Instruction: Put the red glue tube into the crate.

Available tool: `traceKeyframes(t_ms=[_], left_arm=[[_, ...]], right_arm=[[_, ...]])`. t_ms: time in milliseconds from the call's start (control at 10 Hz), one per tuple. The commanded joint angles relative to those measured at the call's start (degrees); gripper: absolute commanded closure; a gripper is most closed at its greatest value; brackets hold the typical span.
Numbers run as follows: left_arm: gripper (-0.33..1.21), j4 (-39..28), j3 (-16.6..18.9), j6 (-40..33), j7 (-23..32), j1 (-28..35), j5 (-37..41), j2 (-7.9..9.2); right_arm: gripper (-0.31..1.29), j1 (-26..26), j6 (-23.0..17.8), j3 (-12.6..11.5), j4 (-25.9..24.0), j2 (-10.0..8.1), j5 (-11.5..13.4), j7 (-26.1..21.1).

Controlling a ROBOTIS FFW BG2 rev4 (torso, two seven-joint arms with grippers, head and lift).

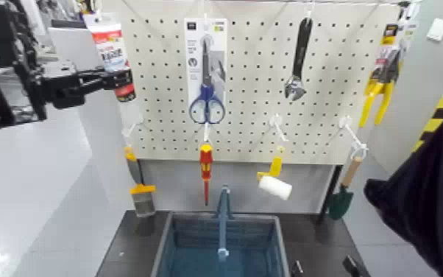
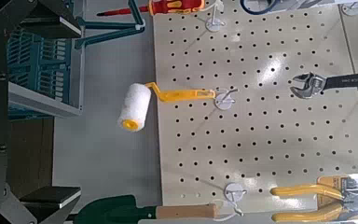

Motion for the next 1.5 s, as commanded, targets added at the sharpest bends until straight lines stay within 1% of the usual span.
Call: traceKeyframes(t_ms=[100,200,400,700,800,1000,1200,1500], left_arm=[[0.97,0.0,-0.2,-0.1,0.0,-0.2,0.0,0.09],[0.97,0.0,-0.2,-0.1,0.0,-0.2,0.0,0.09],[1.06,-0.1,-0.2,-0.1,0.2,-0.2,0.0,0.09],[1.07,-0.2,-0.1,-0.2,0.3,-0.2,0.3,0.18],[1.16,-0.4,-0.1,-0.2,0.5,-0.2,0.2,0.18],[1.16,-1.1,0.0,-0.1,0.9,-0.3,0.4,0.27],[1.16,-3.8,-0.1,0.0,1.5,-0.8,1.2,0.18],[1.16,-8.1,-1.6,0.5,2.2,-1.9,2.4,0.09]], right_arm=[[0.11,-0.1,0.0,0.0,0.0,0.01,-0.1,0.0],[0.11,0.0,0.0,0.0,0.0,0.01,-0.1,0.0],[0.11,-0.1,0.0,0.0,0.0,0.01,-0.1,0.0],[0.11,-0.1,0.1,0.0,0.1,0.01,-0.1,0.0],[0.11,0.0,0.0,0.0,0.1,0.01,-0.1,0.0],[0.11,0.0,0.2,0.0,0.1,0.01,-0.2,0.0],[0.11,0.0,0.2,0.0,0.1,0.01,-0.2,0.0],[0.11,0.0,0.4,0.0,0.1,0.01,-0.3,0.1]])
